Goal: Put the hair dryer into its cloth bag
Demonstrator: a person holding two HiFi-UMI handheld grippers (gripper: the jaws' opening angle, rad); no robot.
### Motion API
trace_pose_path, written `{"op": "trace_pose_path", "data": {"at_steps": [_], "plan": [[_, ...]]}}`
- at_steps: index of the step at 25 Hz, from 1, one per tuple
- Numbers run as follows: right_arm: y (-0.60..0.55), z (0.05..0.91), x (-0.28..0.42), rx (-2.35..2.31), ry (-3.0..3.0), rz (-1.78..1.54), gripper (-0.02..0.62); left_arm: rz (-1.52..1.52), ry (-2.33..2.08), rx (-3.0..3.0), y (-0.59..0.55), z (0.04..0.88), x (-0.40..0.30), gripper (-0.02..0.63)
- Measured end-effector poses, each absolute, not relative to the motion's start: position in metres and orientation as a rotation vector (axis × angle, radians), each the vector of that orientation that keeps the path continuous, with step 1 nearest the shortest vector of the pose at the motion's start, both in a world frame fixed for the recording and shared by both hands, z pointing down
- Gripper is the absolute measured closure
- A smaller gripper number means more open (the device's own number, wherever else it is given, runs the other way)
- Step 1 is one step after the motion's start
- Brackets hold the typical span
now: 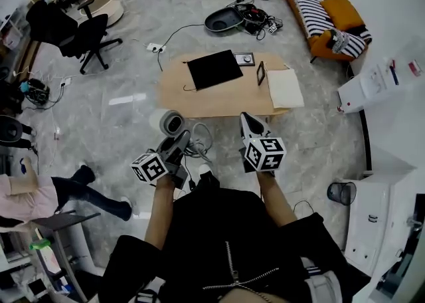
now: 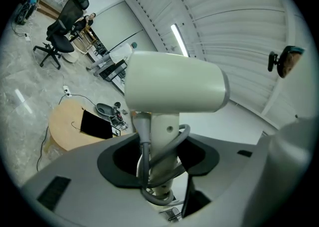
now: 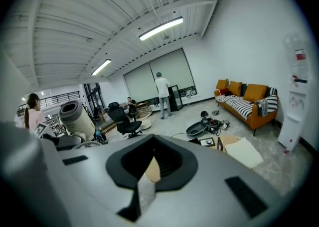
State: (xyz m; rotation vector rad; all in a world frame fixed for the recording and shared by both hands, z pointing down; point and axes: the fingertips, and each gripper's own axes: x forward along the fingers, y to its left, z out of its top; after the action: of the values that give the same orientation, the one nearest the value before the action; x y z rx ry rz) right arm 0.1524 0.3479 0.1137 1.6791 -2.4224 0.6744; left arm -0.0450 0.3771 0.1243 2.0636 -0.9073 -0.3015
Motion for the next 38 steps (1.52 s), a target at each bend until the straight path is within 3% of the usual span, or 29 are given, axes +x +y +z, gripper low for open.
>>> {"op": "trace_pose_path", "data": {"at_steps": [15, 38], "plan": [[0.303, 0.126, 0.092, 1.686, -2.352, 0.673, 0.584, -0.239, -0.883, 2.054, 0.322, 0.148, -0.104, 0.383], [0.229, 0.139, 0.061, 1.601, -2.380, 0.689, 0.584, -0.238, -0.935, 2.005, 0.258, 0.162, -0.126, 0.383]]}}
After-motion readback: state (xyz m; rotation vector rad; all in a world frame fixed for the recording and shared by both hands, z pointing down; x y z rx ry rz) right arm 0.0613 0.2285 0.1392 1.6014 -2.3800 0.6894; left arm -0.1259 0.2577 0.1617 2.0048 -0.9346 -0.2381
